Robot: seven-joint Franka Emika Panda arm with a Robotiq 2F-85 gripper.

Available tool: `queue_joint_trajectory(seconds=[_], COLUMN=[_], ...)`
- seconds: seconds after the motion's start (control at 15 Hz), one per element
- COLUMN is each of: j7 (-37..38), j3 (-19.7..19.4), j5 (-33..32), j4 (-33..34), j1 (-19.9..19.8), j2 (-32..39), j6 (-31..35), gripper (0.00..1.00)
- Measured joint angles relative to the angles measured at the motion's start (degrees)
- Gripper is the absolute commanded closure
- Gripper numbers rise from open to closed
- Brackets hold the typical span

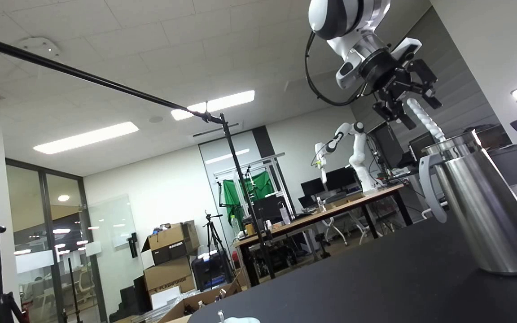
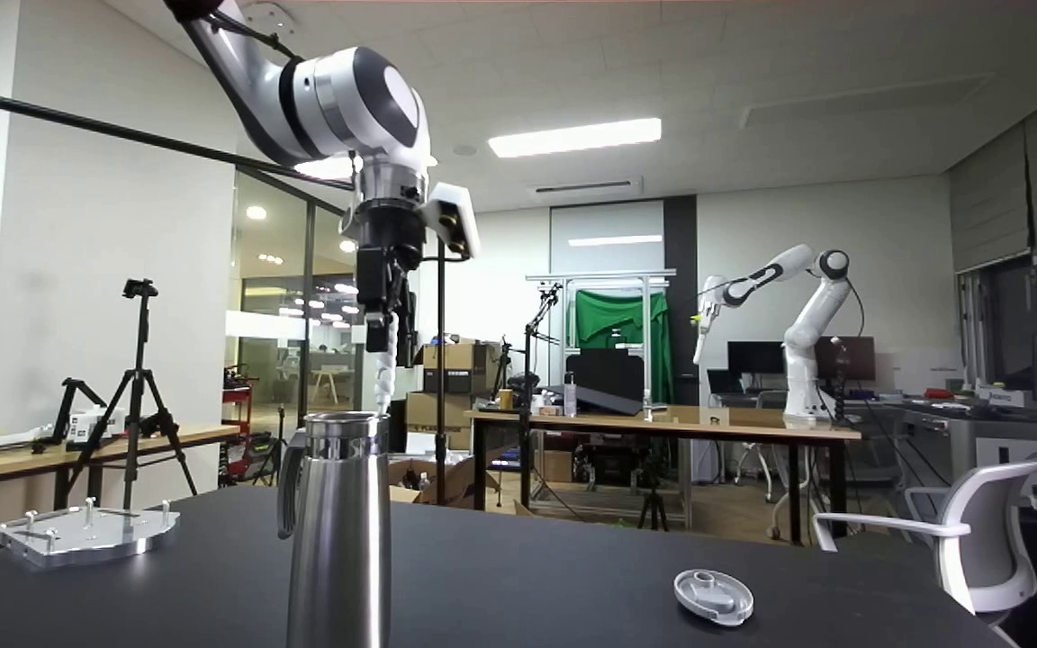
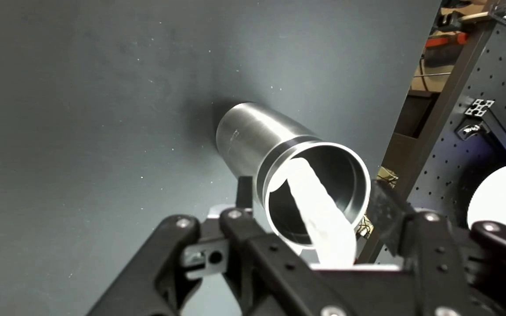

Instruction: Move the white object in the silver jar up and down in the jar

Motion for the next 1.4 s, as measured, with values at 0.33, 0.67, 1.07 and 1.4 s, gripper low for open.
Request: queue_joint_trajectory(seconds=[0.33,0.67,1.07,1.4], j7=[0.18,1.01,2.33,3.4], j3=[-0.15,-0.2,-0.24,-0.3], j5=[-0.31,-0.27,-0.14,-0.15], j4=[0.0,-1.3,-5.82,-7.42], j1=[-0.36,-0.43,-0.42,-0.24], j2=[-0.07,-1.99,-10.12,-17.85], j6=[-0.13,-0.42,-0.4,-0.58], gripper=[0.96,0.96,0.96,0.96])
